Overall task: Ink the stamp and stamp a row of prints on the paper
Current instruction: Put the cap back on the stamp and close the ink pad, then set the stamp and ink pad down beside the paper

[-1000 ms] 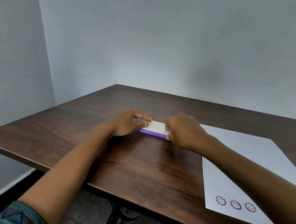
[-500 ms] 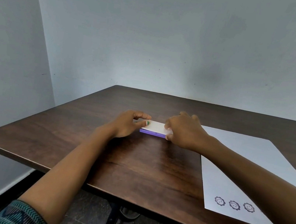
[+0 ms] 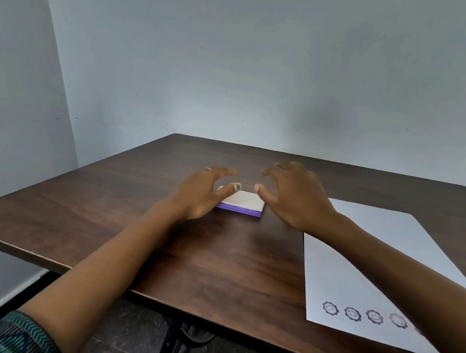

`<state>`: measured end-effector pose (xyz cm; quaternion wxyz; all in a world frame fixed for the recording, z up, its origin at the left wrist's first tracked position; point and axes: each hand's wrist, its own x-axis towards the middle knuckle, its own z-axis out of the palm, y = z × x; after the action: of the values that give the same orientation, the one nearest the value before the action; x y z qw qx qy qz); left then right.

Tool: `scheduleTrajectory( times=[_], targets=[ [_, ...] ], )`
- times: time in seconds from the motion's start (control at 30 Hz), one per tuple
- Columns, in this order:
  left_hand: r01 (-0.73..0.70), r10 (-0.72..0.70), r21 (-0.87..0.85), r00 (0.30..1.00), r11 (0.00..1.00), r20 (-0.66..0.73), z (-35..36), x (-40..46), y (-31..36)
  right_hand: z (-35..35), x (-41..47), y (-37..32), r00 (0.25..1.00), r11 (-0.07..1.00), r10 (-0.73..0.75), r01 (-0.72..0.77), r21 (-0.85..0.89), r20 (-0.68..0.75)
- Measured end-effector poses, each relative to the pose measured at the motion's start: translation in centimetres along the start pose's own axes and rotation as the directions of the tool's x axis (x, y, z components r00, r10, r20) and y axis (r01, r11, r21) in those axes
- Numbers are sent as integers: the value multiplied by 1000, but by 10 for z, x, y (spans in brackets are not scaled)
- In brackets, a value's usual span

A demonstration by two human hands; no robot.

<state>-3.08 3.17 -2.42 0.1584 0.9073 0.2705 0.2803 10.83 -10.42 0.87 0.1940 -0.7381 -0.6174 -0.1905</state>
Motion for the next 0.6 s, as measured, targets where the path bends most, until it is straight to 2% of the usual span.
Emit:
scheduleTrajectory(
  times=[0.17, 0.27, 0.4, 0.5, 0.6],
  targets=[
    [-109, 115, 103, 992, 989, -54, 10, 18, 30, -6, 7, 30, 998, 999, -13, 15, 30, -59],
    [-145, 159, 206, 986, 968, -56, 13, 45, 43, -5, 29, 56, 996, 998, -61, 60, -24, -58],
    [-175, 212, 352, 975, 919, -70, 29, 101, 47, 14, 68, 94, 987, 992, -94, 83, -90, -128],
    [-197, 232, 389, 972, 900, -43, 55, 150, 39, 46, 96, 126, 989, 988, -99, 84, -127, -112],
    [-190, 206, 392, 979, 900, 2, 76, 178, 28, 73, 113, 147, 997, 996, -42, 37, -83, -64]
  ],
)
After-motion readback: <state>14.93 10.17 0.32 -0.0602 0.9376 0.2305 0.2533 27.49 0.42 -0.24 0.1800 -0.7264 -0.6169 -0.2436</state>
